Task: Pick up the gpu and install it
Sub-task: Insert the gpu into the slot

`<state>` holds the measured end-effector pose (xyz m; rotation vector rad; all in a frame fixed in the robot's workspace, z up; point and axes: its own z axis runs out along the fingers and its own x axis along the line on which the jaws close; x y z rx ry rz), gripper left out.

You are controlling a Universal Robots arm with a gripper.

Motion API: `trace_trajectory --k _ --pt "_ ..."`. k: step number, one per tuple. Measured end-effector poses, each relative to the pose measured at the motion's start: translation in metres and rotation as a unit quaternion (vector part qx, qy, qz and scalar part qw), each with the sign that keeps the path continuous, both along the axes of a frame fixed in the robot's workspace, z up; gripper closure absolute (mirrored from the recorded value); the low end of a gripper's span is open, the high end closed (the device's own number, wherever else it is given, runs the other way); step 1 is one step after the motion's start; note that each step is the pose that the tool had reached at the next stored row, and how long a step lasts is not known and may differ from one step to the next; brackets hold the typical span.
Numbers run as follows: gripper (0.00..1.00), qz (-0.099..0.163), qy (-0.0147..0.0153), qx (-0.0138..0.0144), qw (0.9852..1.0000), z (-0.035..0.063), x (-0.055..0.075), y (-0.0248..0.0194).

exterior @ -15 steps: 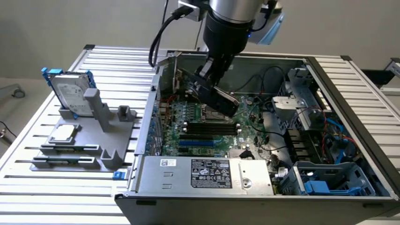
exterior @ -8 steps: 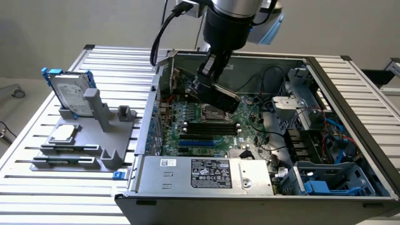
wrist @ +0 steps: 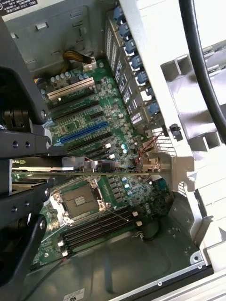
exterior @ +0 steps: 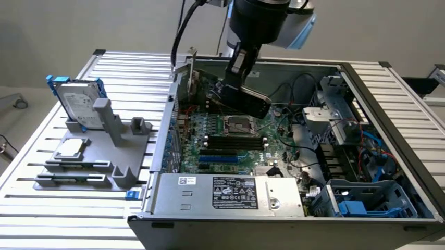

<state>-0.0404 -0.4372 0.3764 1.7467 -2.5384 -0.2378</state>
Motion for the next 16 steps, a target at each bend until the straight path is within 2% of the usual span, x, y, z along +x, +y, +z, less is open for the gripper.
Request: trace_trajectory --k 3,6,12,16 --pt "0.74 0.021 0.0001 -0.0002 0.9998 0.0002 0.0007 0.0000" --pt "0.74 0.048 0.0000 -0.0001 0.9988 0.0001 0.0008 0.0000" --pt "0.74 0.097 -0.0002 -0.0002 0.9953 0.0002 0.0012 -0.0001" --pt "0.74 0.120 -0.0006 -0.0002 0.9928 -0.0005 0.0027 -0.0001"
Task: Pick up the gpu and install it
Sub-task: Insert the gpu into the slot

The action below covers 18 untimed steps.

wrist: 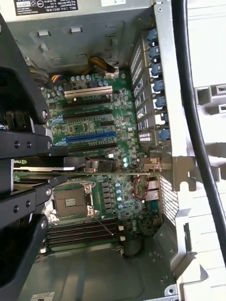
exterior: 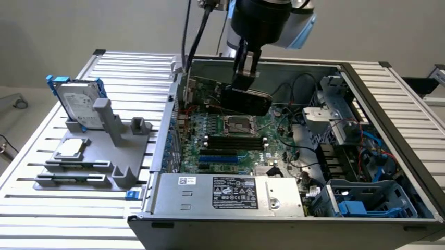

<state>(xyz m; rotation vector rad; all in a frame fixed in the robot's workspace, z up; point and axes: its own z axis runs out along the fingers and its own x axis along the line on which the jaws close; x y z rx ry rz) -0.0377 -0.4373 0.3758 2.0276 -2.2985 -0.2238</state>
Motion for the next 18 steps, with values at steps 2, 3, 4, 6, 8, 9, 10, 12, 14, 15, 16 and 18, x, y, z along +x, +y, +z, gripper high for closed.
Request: trace_trajectory --k 2,3,4,6,8,9,10,12,14,15,16,18 --pt "0.74 0.010 0.0001 -0.0011 1.0000 -0.0023 0.001 0.0000" --pt "0.74 0.014 0.0001 -0.0020 0.9999 -0.0038 0.002 0.0000" --pt "0.74 0.019 0.0000 -0.0028 0.9998 -0.0053 0.002 0.0000" --pt "0.74 0.029 0.0001 -0.0044 0.9996 -0.0084 0.004 0.0000" --pt "0.74 0.037 -0.0001 -0.0048 0.9993 -0.0107 0.005 0.0000" --pt "0.74 0.042 -0.0005 -0.0048 0.9991 -0.0114 0.005 0.0000" --pt "0.74 0.046 -0.0013 -0.0049 0.9989 -0.0119 0.005 0.0000" --pt "0.74 0.055 -0.0056 -0.0049 0.9984 -0.0125 0.005 0.0000" --pt "0.74 0.067 -0.0132 -0.0046 0.9976 -0.0128 0.005 0.0000" --pt "0.74 0.072 -0.0175 -0.0044 0.9972 -0.0127 0.005 0.0000" --pt "0.74 0.075 -0.0223 -0.0033 0.9969 -0.0128 0.005 -0.0003" --pt "0.74 0.076 -0.0275 0.0015 0.9967 -0.0138 0.005 -0.0034"
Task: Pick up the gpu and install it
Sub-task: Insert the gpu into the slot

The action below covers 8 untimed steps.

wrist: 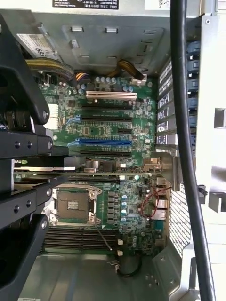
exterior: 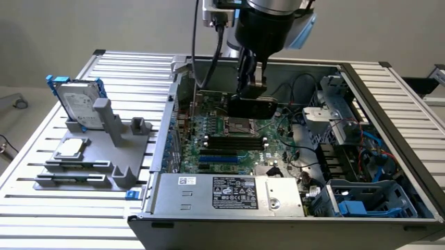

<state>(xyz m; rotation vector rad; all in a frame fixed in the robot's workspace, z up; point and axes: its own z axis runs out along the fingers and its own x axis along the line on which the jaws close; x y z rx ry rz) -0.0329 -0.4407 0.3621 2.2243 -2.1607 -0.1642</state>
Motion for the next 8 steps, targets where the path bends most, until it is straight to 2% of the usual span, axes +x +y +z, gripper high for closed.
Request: trace_trajectory --k 3,5,8 --pt "0.74 0.000 -0.0029 0.0072 1.0000 -0.0028 -0.001 -0.0099" --pt "0.74 0.000 -0.0031 0.0086 1.0000 -0.0062 -0.001 -0.0164" --pt "0.74 0.000 -0.0030 0.0087 1.0000 -0.0118 -0.005 -0.0218"
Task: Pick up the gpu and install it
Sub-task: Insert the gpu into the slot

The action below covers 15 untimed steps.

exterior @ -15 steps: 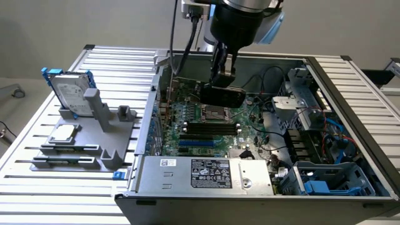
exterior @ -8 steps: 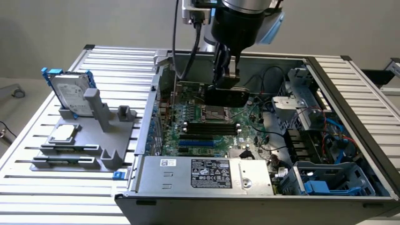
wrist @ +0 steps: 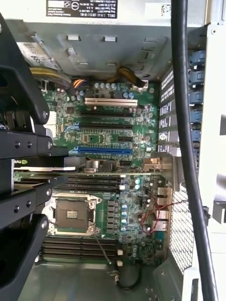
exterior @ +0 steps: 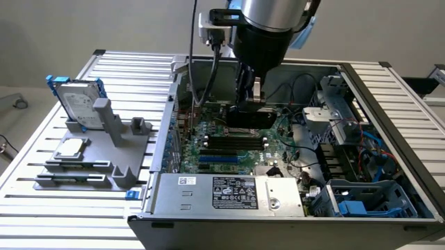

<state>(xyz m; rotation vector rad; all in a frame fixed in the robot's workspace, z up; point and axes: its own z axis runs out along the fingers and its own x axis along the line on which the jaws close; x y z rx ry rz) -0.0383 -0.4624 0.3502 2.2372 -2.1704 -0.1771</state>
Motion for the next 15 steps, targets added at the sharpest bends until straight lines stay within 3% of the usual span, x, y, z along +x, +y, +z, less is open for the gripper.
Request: trace_trajectory --k 5,15 --pt "0.74 0.000 -0.0002 0.0000 1.0000 -0.0091 -0.012 -0.0049" --pt "0.74 0.000 -0.0020 0.0001 1.0000 -0.0271 -0.019 -0.0075"
